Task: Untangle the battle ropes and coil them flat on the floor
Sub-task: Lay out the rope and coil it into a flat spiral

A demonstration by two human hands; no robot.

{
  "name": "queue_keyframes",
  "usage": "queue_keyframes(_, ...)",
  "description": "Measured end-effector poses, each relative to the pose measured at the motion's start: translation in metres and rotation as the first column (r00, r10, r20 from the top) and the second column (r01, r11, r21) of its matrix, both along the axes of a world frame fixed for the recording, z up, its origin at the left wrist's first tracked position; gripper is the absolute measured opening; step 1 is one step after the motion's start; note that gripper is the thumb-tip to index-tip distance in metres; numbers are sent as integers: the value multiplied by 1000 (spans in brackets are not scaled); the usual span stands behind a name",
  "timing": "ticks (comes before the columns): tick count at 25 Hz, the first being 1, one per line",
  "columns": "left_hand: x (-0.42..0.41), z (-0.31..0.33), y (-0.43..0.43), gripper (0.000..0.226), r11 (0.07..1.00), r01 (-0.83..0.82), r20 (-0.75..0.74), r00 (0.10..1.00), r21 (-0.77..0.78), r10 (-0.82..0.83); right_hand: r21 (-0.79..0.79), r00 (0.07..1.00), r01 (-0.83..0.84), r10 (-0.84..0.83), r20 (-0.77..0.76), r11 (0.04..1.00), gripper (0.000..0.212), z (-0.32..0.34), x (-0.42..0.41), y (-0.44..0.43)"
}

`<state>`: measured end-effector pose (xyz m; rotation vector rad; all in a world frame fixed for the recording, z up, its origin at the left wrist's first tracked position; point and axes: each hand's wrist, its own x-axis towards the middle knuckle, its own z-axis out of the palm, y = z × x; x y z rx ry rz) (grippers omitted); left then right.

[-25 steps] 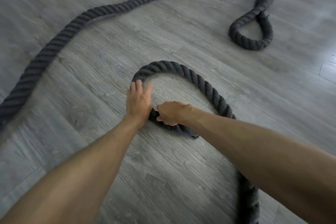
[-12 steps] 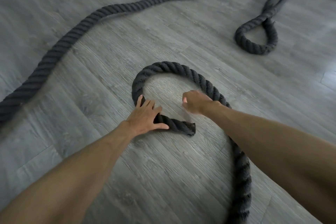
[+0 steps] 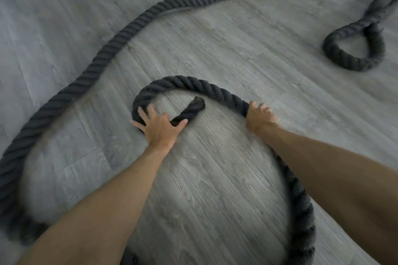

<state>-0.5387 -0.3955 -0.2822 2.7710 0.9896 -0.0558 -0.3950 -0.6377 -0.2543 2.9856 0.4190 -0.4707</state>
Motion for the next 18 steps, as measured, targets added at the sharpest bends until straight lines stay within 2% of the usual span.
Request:
queue_keyframes(5,-1,-3,40,71,991,-135,65,989,11,134,-93,997,56,-60,-38,994,37,1,-4,5)
queue_keyframes(9,-1,-1,41,70,983,-184,83,980,8,182,-49,996,-12,7,-93,999,52,8,-9,0)
queue_keyframes(13,26,21,14,75,937,-341,-70,939,-73,336,-14,952,-202,193,-239,979,63,26,-22,29)
queue_keyframes(15,43,30,3,79,918,-386,-163,915,-93,368,40,927,-219,221,-302,975,64,30,-29,46)
queue_keyframes(18,59,37,-9,73,899,-419,-240,892,-125,383,98,906,-203,225,-359,974,55,34,-35,58)
